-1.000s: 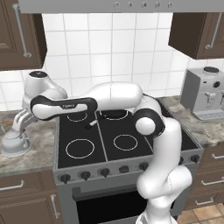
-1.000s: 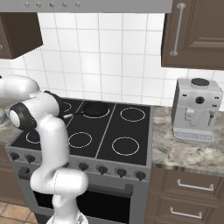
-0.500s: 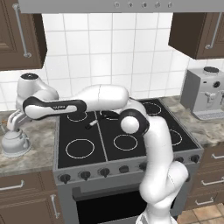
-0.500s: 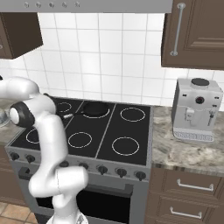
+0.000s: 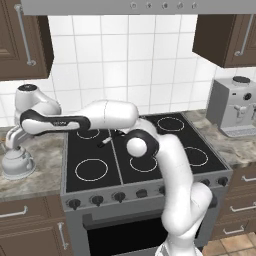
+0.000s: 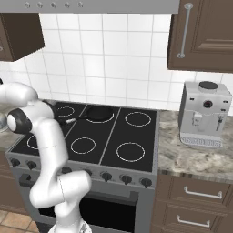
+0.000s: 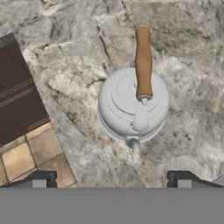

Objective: Pick the kettle from the counter and place it on a stove burner. Then turn the burner on.

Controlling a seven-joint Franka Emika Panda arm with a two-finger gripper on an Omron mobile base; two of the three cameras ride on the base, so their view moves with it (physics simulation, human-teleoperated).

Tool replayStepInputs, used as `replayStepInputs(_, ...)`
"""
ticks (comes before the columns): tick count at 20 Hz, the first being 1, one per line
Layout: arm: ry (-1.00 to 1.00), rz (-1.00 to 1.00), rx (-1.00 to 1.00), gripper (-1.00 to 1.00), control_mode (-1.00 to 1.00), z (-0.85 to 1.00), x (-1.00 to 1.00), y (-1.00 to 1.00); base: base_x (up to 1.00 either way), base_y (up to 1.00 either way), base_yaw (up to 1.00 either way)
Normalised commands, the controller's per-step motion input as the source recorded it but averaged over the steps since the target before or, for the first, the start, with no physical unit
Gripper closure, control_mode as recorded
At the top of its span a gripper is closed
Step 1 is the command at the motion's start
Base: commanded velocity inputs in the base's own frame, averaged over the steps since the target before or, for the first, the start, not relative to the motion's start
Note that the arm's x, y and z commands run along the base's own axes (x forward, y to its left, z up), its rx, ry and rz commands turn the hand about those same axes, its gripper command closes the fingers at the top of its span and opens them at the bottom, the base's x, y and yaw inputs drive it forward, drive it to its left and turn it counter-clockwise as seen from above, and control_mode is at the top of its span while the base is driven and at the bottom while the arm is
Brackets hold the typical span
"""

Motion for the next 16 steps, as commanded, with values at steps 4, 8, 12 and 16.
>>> replayStepInputs(4, 0.0, 0.0, 0.0, -1.0, -1.0, -0.37, 0.11, 0.03, 0.0, 0.0, 0.0)
replayStepInputs(8, 0.0, 0.0, 0.0, -1.0, -1.0, -0.23, 0.13, 0.04, 0.0, 0.0, 0.0)
replayStepInputs(12, 0.0, 0.0, 0.0, -1.0, -1.0, -0.19, 0.19, 0.09, 0.0, 0.0, 0.0)
replayStepInputs(16, 0.0, 0.0, 0.01, -1.0, -1.0, -0.18, 0.24, 0.18, 0.0, 0.0, 0.0)
